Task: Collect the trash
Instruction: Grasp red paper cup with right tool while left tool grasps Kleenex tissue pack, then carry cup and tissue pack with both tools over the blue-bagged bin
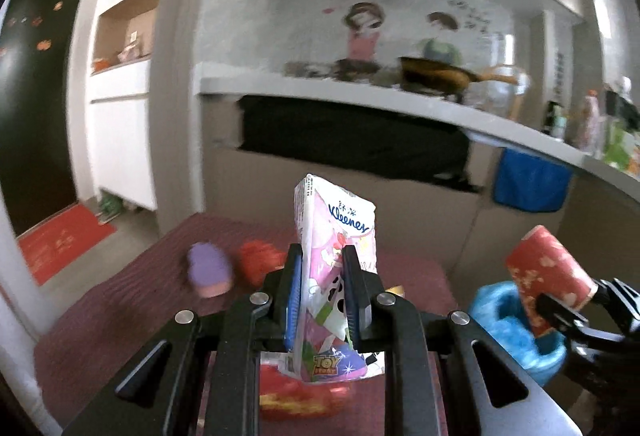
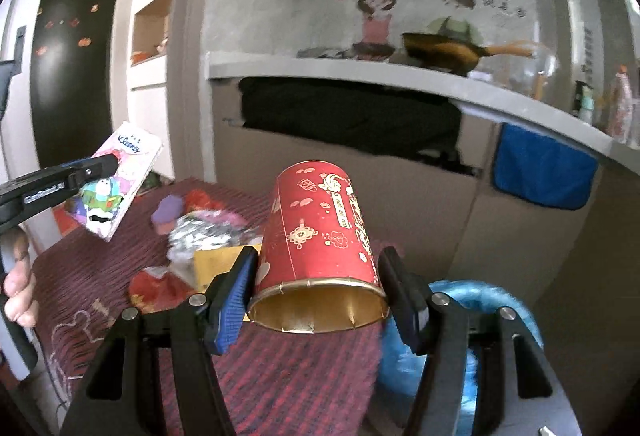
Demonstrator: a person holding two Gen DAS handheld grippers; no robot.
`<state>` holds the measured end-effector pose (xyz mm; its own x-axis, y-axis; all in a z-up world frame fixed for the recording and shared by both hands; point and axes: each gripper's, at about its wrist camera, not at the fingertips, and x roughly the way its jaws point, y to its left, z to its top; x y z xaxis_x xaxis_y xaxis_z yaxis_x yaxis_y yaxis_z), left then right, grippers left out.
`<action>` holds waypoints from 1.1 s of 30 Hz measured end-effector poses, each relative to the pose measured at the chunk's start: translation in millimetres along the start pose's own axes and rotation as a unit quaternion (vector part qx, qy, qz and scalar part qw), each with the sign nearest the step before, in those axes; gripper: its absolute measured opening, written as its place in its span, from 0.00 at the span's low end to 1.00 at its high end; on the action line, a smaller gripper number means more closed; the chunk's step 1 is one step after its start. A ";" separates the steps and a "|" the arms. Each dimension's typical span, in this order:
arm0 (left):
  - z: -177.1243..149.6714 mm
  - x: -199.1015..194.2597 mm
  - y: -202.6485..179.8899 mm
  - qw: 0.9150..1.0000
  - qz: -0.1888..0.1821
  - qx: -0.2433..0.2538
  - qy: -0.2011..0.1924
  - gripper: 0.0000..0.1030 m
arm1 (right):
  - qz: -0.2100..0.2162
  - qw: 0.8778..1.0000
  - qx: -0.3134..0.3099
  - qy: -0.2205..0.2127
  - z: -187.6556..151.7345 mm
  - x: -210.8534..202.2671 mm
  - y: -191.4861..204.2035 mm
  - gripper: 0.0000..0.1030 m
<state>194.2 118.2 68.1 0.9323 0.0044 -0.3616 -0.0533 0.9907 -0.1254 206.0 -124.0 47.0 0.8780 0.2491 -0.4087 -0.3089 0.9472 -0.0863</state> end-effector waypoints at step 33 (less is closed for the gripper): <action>-87.8 160.5 -267.8 0.970 -0.177 0.076 0.151 0.20 | -0.145 0.972 0.163 0.085 -95.5 30.9 -237.1 0.58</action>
<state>326.8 -158.3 -37.4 0.7343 -0.3570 -0.5773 0.3257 0.9315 -0.1618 271.4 -360.1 -31.9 0.8292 -0.0495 -0.5567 0.0995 0.9932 0.0600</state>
